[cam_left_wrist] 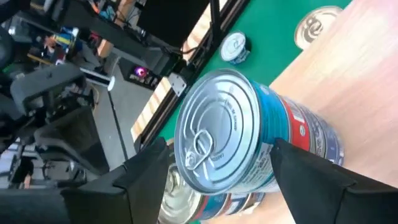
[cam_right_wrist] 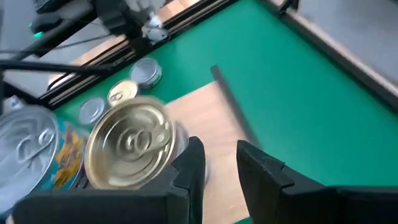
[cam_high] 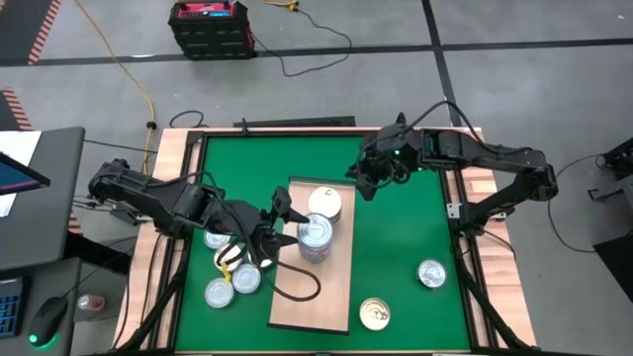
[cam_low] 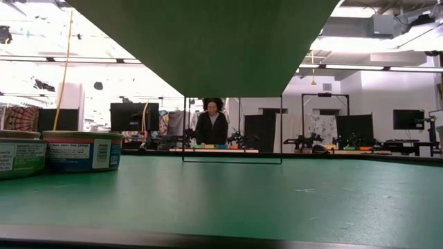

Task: Stack canned seafood by type on shelf
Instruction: Stack the yellow blue tuna can on top of the red tuna can on the shelf, then stack the blue pink tuna can on top of the other blue pink tuna cans on the shelf

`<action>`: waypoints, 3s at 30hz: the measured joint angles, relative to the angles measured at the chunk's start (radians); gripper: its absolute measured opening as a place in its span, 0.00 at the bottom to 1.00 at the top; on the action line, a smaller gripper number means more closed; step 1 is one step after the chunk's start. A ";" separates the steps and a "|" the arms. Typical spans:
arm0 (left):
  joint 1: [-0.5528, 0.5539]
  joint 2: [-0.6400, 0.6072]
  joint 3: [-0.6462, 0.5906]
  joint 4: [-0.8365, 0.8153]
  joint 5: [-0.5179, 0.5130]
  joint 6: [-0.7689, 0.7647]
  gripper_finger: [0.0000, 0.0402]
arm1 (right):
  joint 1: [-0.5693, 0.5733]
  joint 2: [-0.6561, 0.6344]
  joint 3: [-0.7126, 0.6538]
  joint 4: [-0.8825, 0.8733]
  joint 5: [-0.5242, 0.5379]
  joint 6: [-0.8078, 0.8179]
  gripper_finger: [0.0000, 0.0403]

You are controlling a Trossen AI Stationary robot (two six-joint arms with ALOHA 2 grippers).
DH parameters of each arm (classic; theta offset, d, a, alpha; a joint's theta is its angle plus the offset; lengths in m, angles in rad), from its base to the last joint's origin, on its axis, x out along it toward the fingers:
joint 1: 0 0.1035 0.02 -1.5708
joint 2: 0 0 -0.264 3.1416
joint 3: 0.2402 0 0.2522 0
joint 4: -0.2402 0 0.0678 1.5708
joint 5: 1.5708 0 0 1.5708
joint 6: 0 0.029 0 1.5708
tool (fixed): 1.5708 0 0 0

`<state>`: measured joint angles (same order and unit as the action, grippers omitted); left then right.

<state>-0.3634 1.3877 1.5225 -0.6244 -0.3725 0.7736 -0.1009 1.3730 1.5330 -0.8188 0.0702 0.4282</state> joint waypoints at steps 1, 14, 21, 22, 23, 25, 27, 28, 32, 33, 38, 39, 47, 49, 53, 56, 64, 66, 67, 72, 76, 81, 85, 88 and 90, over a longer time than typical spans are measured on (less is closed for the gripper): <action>-0.007 -0.001 0.008 -0.004 -0.018 -0.017 0.67 | 0.000 -0.003 0.000 -0.010 -0.028 0.002 0.29; 0.099 -0.236 0.091 -0.136 -0.084 -0.535 0.58 | 0.349 0.023 -0.217 -0.034 -0.284 0.174 0.29; 0.200 -0.443 -0.143 0.008 -0.059 -0.679 0.54 | 0.444 0.068 -0.480 0.143 -0.366 0.235 0.37; 0.213 -0.473 -0.194 0.047 -0.060 -0.693 0.54 | 0.452 0.078 -0.501 0.164 -0.390 0.238 0.39; 0.224 -0.498 -0.242 0.085 -0.072 -0.709 0.54 | 0.464 0.095 -0.522 0.187 -0.420 0.238 0.41; 0.245 -0.554 -0.331 0.173 -0.113 -0.743 0.54 | 0.489 0.133 -0.554 0.233 -0.471 0.238 0.45; 0.264 -0.594 -0.405 0.255 -0.162 -0.773 0.54 | 0.518 0.179 -0.559 0.286 -0.499 0.236 0.48; 0.273 -0.612 -0.431 0.292 -0.189 -0.787 0.54 | 0.532 0.200 -0.558 0.304 -0.503 0.230 0.49; 0.304 -0.646 -0.482 0.357 -0.271 -0.836 0.53 | 0.577 0.281 -0.558 0.348 -0.492 0.213 0.51; 0.311 -0.649 -0.482 0.362 -0.286 -0.847 0.53 | 0.581 0.298 -0.559 0.345 -0.490 0.211 0.50; 0.336 -0.651 -0.463 0.363 -0.303 -0.875 0.53 | 0.583 0.342 -0.557 0.351 -0.493 0.182 0.44; 0.337 -0.651 -0.459 0.362 -0.303 -0.875 0.53 | 0.578 0.345 -0.557 0.346 -0.494 0.168 0.41; 0.337 -0.651 -0.451 0.351 -0.277 -0.873 0.53 | 0.471 0.338 -0.556 0.236 -0.556 0.038 0.20; 0.337 -0.650 -0.451 0.349 -0.262 -0.873 0.53 | 0.440 0.338 -0.556 0.190 -0.588 -0.008 0.15; 0.337 -0.651 -0.451 0.347 -0.246 -0.873 0.53 | 0.376 0.335 -0.559 0.097 -0.630 -0.098 0.06; 0.337 -0.651 -0.451 0.346 -0.238 -0.873 0.53 | 0.325 0.312 -0.560 0.013 -0.634 -0.166 0.03; 0.337 -0.651 -0.451 0.345 -0.237 -0.848 0.53 | 0.152 0.224 -0.560 -0.206 -0.478 -0.266 0.11; 0.337 -0.651 -0.451 0.345 -0.238 -0.846 0.53 | 0.112 0.198 -0.560 -0.238 -0.466 -0.295 0.10; 0.337 -0.651 -0.451 0.345 -0.238 -0.845 0.53 | 0.094 0.182 -0.560 -0.253 -0.450 -0.304 0.10; 0.337 -0.651 -0.451 0.345 -0.239 -0.824 0.53 | 0.017 0.097 -0.560 -0.286 -0.407 -0.306 0.07; 0.337 -0.651 -0.451 0.345 -0.240 -0.823 0.53 | 0.018 0.050 -0.558 -0.264 -0.422 -0.310 0.12; 0.337 -0.651 -0.451 0.345 -0.240 -0.824 0.53 | 0.053 0.046 -0.610 -0.195 -0.490 -0.282 0.28; 0.337 -0.651 -0.451 0.345 -0.240 -0.824 0.53 | 0.056 0.044 -0.706 -0.119 -0.548 -0.236 0.34; 0.337 -0.651 -0.451 0.345 -0.240 -0.823 0.53 | 0.057 0.039 -0.746 -0.079 -0.554 -0.217 0.32; 0.337 -0.651 -0.451 0.345 -0.242 -0.815 0.53 | 0.068 0.038 -0.753 -0.053 -0.550 -0.208 0.29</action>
<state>-0.0265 0.7367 1.0718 -0.2794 -0.6145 -0.0415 -0.0325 1.4109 0.7804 -0.8714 -0.4794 0.2200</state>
